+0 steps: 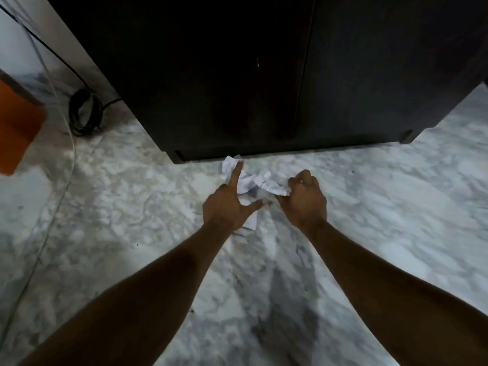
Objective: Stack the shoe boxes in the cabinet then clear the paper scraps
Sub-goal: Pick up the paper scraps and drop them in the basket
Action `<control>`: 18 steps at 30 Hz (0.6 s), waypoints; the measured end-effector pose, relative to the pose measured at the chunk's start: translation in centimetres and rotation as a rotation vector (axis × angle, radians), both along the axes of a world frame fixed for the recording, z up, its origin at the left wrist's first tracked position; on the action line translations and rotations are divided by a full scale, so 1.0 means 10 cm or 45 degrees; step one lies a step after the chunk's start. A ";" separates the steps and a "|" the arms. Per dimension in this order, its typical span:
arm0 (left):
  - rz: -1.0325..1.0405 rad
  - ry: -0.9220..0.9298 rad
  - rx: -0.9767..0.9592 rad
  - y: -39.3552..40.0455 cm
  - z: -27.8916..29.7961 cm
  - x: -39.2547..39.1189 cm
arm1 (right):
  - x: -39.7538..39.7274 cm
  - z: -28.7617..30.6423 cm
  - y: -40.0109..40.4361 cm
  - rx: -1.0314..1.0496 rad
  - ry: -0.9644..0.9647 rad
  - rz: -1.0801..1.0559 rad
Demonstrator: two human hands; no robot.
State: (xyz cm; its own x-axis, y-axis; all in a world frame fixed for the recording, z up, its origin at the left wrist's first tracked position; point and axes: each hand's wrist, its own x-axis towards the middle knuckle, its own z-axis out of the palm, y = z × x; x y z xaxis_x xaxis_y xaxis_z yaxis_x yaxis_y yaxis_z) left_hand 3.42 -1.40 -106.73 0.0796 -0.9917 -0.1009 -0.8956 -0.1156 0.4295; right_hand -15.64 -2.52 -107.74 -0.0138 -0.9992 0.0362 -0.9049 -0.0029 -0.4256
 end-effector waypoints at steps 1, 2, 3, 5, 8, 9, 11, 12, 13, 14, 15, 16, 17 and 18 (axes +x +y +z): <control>-0.041 -0.078 0.073 -0.11 -0.03 0.02 | -0.06 -0.04 0.07 -0.009 0.038 0.037; -0.052 -0.139 0.127 -0.21 -0.06 0.04 | -0.11 -0.06 0.13 -0.007 0.050 0.072; -0.040 -0.171 0.139 -0.28 -0.09 0.06 | -0.15 -0.06 0.17 -0.001 0.042 0.092; 0.028 -0.154 0.035 -0.35 -0.13 0.09 | -0.20 -0.04 0.24 0.008 -0.001 0.081; 0.085 -0.076 -0.157 -0.30 -0.23 0.08 | -0.31 -0.03 0.32 0.032 -0.018 0.089; 0.077 -0.077 -0.182 -0.28 -0.25 0.08 | -0.35 -0.03 0.34 0.032 -0.034 0.096; 0.057 -0.078 -0.213 -0.28 -0.27 0.09 | -0.42 -0.01 0.38 0.032 -0.062 0.083; 0.055 -0.064 -0.227 -0.31 -0.25 0.10 | -0.44 -0.01 0.39 0.034 -0.066 0.070; 0.059 -0.038 -0.235 -0.33 -0.23 0.12 | -0.46 -0.01 0.40 0.036 -0.065 0.056; 0.067 -0.012 -0.243 -0.35 -0.21 0.13 | -0.47 -0.02 0.40 0.035 -0.064 0.043; 0.079 0.001 -0.251 -0.37 -0.20 0.14 | -0.48 -0.04 0.41 0.034 -0.062 0.031; 0.099 0.005 -0.258 -0.37 -0.19 0.15 | -0.48 -0.05 0.41 0.035 -0.061 0.021; 0.135 0.020 -0.260 -0.38 -0.19 0.16 | -0.47 -0.07 0.42 0.035 -0.063 0.013; 0.187 0.043 -0.250 -0.39 -0.19 0.16 | -0.45 -0.08 0.41 0.036 -0.070 0.002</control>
State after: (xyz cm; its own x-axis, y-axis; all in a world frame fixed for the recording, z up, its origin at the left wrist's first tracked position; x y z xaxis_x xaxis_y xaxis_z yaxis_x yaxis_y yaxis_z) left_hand 5.06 -5.32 -108.68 0.2240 -0.9707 0.0872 -0.8601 -0.1548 0.4861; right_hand -20.15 1.58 -108.58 -0.0133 -0.9999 0.0069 -0.8802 0.0085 -0.4746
